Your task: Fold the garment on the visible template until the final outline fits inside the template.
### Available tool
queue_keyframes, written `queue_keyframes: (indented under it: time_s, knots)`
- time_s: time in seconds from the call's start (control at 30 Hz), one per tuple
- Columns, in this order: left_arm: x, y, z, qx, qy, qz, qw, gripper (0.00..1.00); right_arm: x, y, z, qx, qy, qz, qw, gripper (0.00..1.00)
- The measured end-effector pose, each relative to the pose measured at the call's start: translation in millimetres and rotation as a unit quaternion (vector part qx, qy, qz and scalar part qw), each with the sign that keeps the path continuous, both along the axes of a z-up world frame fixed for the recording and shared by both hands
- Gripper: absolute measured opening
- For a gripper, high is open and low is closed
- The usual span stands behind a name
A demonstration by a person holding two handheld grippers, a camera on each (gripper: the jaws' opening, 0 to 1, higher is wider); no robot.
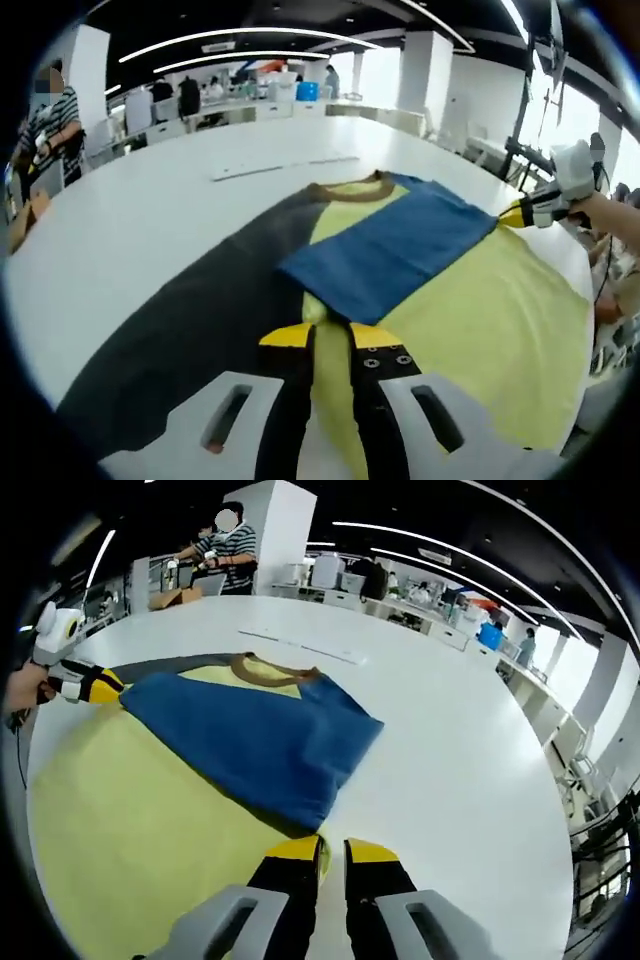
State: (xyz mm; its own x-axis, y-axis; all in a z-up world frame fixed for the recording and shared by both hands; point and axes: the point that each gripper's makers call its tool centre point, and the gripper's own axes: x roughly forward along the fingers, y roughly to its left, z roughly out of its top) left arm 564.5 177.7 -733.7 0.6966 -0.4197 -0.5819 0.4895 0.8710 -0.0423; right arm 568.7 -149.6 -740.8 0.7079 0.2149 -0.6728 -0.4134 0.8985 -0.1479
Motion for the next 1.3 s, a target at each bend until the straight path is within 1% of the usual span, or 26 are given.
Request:
queue_keyframes:
  time_s: [0.1, 0.2, 0.27, 0.3, 0.4, 0.53, 0.57, 0.67, 0.77, 0.83, 0.9, 0.97, 1.07, 1.17, 1.23, 1.3]
  knots:
    - [-0.7, 6.1, 3.8, 0.001, -0.007, 0.002, 1.0, 0.34, 5.1, 7.3, 10.0, 0.033, -0.02, 0.004, 0.9993, 0.29]
    - [-2.7, 13.8, 12.0, -0.007, -0.015, 0.009, 0.9998, 0.41, 6.0, 17.6, 23.0, 0.066, -0.032, 0.018, 0.9972, 0.38]
    - [-2.3, 20.2, 16.1, -0.013, -0.021, 0.017, 0.9996, 0.47, 5.9, 21.7, 28.1, 0.08, -0.034, 0.023, 0.996, 0.44]
    - [-2.2, 22.6, 17.7, -0.015, -0.023, 0.019, 0.9994, 0.51, 5.3, 24.2, 29.7, 0.086, -0.033, 0.027, 0.9954, 0.49]
    - [-3.8, 31.4, 22.8, -0.014, -0.029, 0.026, 0.9991, 0.59, 3.6, 32.3, 36.3, 0.1, -0.038, 0.041, 0.9934, 0.62]
    - [-7.3, 47.0, 28.5, -0.011, -0.038, 0.04, 0.9984, 0.71, -3.3, 46.2, 49.2, 0.122, -0.045, 0.065, 0.9893, 0.73]
    - [-10.2, 51.4, 30.4, -0.01, -0.039, 0.045, 0.9982, 0.73, -5.9, 51.9, 53.5, 0.137, -0.044, 0.073, 0.9869, 0.77]
    - [-15.5, 60.9, 31.5, -0.002, -0.039, 0.049, 0.998, 0.78, -12.6, 58.8, 59.7, 0.142, -0.044, 0.091, 0.9846, 0.85]
    - [-19.3, 77.7, 30.5, -0.002, -0.039, 0.064, 0.9972, 0.81, -19.0, 63.4, 63.4, 0.148, -0.038, 0.1, 0.9832, 0.91]
    - [-23.0, 87.3, 31.7, -0.003, -0.043, 0.078, 0.996, 0.84, -24.8, 71.4, 68.5, 0.176, -0.033, 0.108, 0.978, 0.94]
    - [-27.2, 96.7, 31.6, -0.001, -0.043, 0.088, 0.9952, 0.88, -29.3, 75.2, 72.4, 0.181, -0.033, 0.117, 0.9759, 0.99]
    - [-28.3, 107.2, 29.9, 0.003, -0.039, 0.094, 0.9947, 0.89, -34.4, 77.2, 74.1, 0.173, -0.032, 0.129, 0.976, 0.99]
    - [-35.4, 120.2, 27.5, 0.015, -0.035, 0.11, 0.9931, 0.91, -39.5, 77.2, 75.1, 0.173, -0.028, 0.134, 0.9755, 0.99]
    - [-42.1, 134.1, 26.2, 0.012, -0.031, 0.135, 0.9903, 0.92, -44.7, 76.1, 76.4, 0.168, -0.028, 0.137, 0.9758, 0.99]
    - [-44.8, 141.8, 26.3, 0.013, -0.031, 0.144, 0.989, 0.92, -48.1, 75.7, 77.1, 0.167, -0.027, 0.138, 0.9759, 0.99]
    - [-48.4, 151.8, 25.5, 0.017, -0.028, 0.156, 0.9872, 0.91, -53.6, 75.1, 77.5, 0.158, -0.026, 0.143, 0.9766, 0.99]
